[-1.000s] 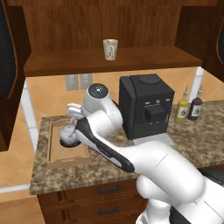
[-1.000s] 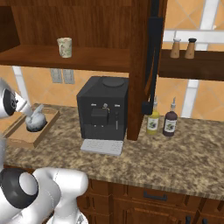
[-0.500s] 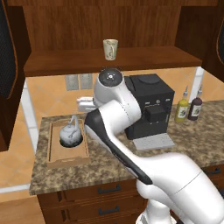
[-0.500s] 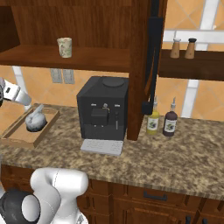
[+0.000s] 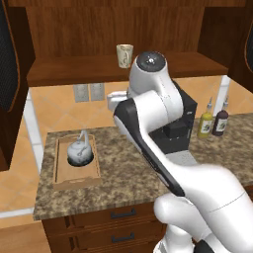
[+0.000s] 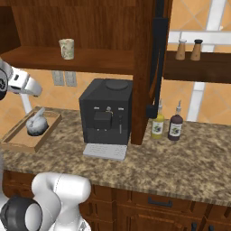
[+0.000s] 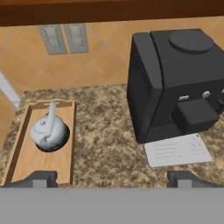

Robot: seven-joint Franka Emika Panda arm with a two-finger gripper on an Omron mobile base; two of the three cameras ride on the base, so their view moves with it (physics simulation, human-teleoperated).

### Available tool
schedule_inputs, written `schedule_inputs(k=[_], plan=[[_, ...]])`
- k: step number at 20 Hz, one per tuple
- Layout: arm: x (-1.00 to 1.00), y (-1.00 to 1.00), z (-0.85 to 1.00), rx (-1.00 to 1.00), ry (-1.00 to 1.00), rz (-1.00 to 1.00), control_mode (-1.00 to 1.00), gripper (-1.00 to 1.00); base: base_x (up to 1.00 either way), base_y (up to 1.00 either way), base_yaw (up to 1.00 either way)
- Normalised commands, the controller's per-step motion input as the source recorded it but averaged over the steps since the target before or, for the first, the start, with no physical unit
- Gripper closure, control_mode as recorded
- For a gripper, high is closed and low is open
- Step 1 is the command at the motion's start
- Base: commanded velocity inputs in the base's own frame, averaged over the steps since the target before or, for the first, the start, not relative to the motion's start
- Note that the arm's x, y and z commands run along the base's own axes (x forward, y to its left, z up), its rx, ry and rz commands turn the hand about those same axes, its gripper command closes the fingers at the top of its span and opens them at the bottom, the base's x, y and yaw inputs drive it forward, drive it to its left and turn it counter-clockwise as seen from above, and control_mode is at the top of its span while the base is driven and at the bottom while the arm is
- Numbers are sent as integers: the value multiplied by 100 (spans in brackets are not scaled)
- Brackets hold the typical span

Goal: Pick the kettle from the counter and place it on the tray. Then pick the mug from the cabinet and place it on the tray. Then close the cabinet doors.

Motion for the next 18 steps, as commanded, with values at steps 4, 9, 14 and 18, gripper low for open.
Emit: schedule_inputs(k=[4, 9, 14, 18], plan=[[14, -39, 8, 0, 1, 0, -100, -100, 0, 0, 0], [3, -14, 17, 0, -4, 6, -100, -100, 0, 0, 0], [1, -12, 66, 0, -23, 11, -100, -100, 0, 0, 0], [12, -22, 59, 0, -20, 6, -100, -100, 0, 0, 0]])
